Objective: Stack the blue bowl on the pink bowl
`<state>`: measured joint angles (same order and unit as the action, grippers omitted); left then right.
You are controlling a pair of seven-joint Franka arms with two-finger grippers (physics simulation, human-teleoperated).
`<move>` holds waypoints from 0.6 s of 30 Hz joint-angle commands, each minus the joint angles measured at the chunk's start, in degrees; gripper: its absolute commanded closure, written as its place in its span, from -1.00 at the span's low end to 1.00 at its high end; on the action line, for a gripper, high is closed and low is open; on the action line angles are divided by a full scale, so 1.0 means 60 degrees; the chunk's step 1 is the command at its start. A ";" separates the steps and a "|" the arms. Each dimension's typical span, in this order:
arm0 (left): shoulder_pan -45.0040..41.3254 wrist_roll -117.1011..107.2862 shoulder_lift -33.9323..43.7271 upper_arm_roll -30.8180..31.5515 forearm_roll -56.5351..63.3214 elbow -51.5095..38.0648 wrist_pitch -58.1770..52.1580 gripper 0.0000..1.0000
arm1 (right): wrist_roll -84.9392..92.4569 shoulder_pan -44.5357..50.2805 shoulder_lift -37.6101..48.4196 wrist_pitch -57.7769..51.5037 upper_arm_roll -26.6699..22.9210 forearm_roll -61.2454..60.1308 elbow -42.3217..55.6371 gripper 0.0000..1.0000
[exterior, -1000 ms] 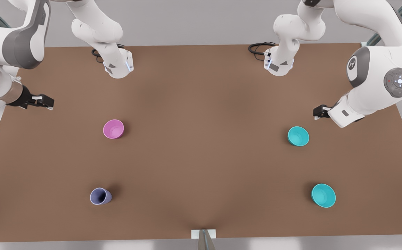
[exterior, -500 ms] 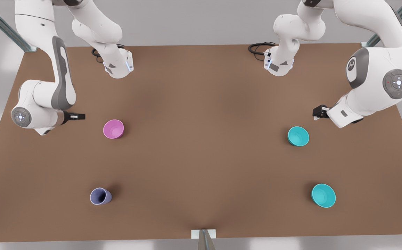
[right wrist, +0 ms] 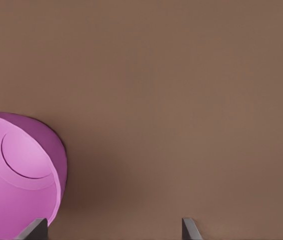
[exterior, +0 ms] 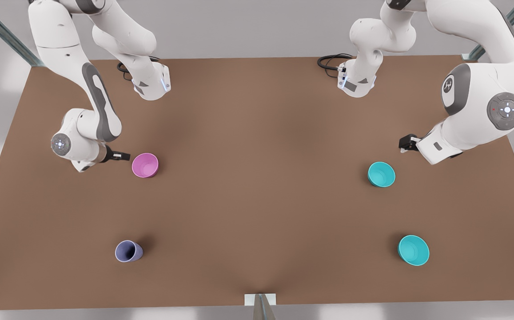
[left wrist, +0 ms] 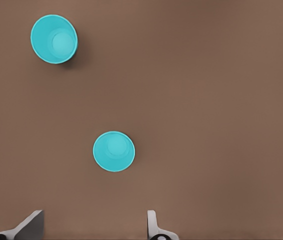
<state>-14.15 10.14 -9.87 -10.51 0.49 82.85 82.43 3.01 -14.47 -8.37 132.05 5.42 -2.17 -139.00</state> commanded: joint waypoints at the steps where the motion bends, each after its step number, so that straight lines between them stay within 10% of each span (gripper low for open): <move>1: 0.0000 0.0082 0.0004 -0.0006 0.0006 0.0005 -0.0130 -1.00 | -0.0120 0.0169 0.0003 0.1678 0.0020 -0.0268 -0.0197 -1.00; 17: 0.0000 0.0038 -0.0069 0.0009 -0.0008 0.0034 -0.0115 -1.00 | -0.0164 0.0712 -0.0847 0.1868 0.0269 -0.1513 -0.0446 -1.00; 18: 0.0000 0.0023 -0.0069 0.0009 -0.0008 0.0034 -0.0115 -1.00 | -0.0164 0.0712 -0.0861 0.1868 0.0269 -0.1513 -0.0446 -0.65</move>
<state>-14.15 10.25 -10.31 -10.43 0.42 83.10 81.76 2.12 -10.19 -13.47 142.36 7.03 -10.83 -141.72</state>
